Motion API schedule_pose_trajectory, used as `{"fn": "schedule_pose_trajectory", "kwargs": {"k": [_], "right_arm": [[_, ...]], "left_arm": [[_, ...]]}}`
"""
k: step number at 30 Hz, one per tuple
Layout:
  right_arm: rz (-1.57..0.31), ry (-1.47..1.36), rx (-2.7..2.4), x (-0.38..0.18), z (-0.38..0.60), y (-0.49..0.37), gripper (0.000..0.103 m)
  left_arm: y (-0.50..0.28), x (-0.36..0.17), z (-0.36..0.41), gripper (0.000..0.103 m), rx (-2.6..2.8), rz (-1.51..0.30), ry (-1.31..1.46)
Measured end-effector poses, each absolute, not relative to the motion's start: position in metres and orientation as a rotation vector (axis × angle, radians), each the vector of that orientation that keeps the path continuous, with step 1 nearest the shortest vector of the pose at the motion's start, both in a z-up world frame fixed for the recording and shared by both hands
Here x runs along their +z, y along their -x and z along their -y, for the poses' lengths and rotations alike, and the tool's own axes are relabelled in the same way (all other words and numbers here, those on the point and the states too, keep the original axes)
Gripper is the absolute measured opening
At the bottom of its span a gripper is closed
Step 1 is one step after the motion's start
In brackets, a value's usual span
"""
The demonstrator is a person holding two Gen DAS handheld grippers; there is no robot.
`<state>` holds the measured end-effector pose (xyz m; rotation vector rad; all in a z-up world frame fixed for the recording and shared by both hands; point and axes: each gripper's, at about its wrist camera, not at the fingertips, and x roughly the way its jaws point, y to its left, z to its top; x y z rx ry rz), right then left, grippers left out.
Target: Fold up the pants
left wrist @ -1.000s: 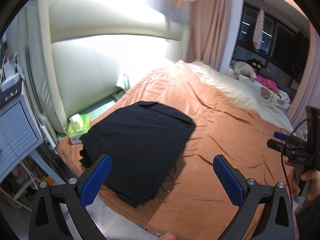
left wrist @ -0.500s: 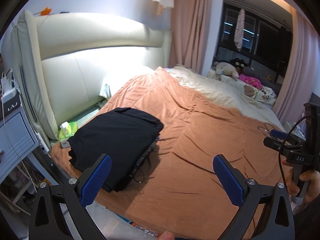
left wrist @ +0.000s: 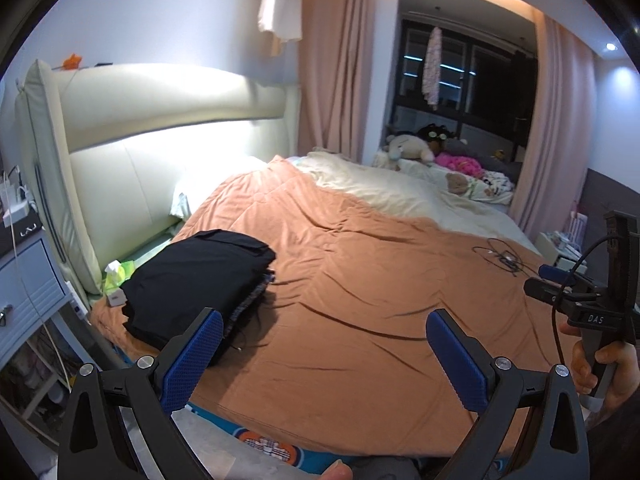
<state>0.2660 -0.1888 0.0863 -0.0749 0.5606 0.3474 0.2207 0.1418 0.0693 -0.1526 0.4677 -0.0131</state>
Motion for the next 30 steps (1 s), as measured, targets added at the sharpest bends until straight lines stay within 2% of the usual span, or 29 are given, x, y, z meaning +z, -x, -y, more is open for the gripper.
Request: {"fn": "schedule_pose_trajectory", "kwargs": {"k": [19,30], "right_arm": [[-0.419,0.125,0.216,0.073,0.197,-0.083,0.103],[-0.395,0.118,0.157,0.05,0.191,-0.017,0.103]], "left_arm": [[-0.103,0.049,-0.088,0.103,-0.08,-0.37,0.128],[-0.044,0.029,-0.072,0.103,-0.084,-0.33,0.102]]}}
